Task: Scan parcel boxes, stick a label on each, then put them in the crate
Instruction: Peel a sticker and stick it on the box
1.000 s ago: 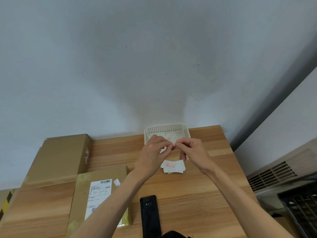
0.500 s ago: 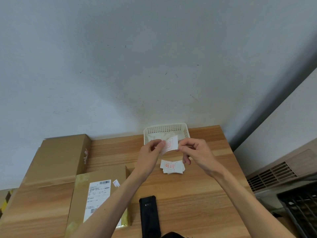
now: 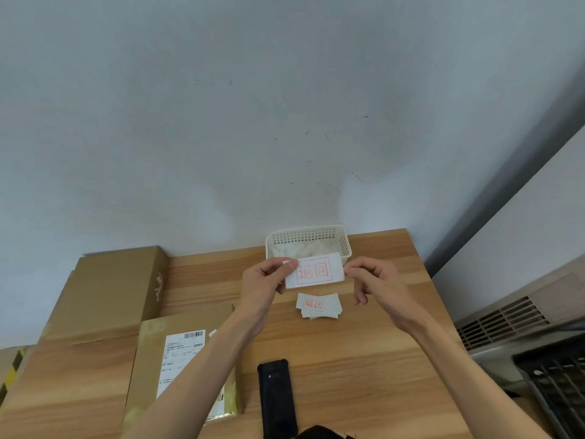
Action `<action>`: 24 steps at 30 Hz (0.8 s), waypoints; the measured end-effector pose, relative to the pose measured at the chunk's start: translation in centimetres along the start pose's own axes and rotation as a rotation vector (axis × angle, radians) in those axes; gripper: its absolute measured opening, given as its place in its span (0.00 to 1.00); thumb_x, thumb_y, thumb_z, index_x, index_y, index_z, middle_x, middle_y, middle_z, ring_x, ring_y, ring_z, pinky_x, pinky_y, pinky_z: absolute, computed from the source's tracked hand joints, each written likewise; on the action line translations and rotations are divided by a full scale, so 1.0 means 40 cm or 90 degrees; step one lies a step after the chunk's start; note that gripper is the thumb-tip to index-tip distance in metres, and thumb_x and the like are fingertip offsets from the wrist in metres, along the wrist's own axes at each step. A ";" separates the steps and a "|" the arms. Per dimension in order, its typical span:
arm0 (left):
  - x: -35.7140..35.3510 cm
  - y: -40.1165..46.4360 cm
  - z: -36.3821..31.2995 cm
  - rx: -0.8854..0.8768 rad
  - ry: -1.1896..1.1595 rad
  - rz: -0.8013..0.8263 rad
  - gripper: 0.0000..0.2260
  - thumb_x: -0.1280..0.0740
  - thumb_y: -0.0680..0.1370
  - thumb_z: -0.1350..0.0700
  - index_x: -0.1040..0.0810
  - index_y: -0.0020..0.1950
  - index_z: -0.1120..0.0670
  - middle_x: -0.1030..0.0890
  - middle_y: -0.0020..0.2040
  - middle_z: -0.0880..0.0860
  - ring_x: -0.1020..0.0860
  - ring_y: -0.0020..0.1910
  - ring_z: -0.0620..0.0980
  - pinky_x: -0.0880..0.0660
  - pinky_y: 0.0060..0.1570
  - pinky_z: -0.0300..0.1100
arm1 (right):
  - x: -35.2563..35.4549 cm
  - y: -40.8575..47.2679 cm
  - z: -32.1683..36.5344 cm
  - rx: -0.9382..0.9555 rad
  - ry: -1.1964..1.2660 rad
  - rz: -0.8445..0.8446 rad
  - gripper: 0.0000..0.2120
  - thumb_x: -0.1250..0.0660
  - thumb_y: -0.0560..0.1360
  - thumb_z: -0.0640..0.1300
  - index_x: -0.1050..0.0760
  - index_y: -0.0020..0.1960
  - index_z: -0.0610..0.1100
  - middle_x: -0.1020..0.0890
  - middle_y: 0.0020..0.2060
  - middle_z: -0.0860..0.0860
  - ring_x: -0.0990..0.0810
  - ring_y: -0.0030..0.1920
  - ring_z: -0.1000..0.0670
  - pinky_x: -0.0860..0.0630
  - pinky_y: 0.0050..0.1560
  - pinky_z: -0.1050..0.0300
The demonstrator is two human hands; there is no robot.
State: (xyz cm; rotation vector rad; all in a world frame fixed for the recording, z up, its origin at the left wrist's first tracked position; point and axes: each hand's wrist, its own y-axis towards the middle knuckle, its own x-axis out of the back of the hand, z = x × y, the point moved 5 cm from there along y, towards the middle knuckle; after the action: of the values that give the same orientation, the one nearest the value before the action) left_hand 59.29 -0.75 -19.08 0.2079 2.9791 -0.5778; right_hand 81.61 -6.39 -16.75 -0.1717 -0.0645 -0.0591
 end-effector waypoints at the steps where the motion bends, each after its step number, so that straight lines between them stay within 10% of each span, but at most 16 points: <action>1: -0.002 -0.001 -0.002 -0.007 0.000 0.003 0.04 0.26 0.77 0.56 0.12 0.49 0.55 0.14 0.50 0.60 0.27 0.44 0.55 0.30 0.35 0.38 | 0.000 -0.001 0.002 0.000 0.008 -0.002 0.08 0.34 0.81 0.38 0.16 0.50 0.39 0.25 0.26 0.42 0.29 0.27 0.47 0.23 0.40 0.46; 24: -0.005 -0.007 -0.018 -0.018 -0.025 0.029 0.07 0.26 0.76 0.56 0.12 0.51 0.56 0.13 0.51 0.58 0.24 0.48 0.56 0.30 0.40 0.43 | 0.004 -0.017 0.017 -0.013 0.043 0.094 0.05 0.30 0.78 0.36 0.18 0.50 0.34 0.16 0.42 0.36 0.31 0.27 0.49 0.26 0.36 0.48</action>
State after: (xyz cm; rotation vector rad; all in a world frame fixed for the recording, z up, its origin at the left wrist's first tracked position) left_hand 59.38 -0.77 -18.28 0.2585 2.9337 -0.5278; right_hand 81.67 -6.95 -15.97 -0.1935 0.0165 0.0820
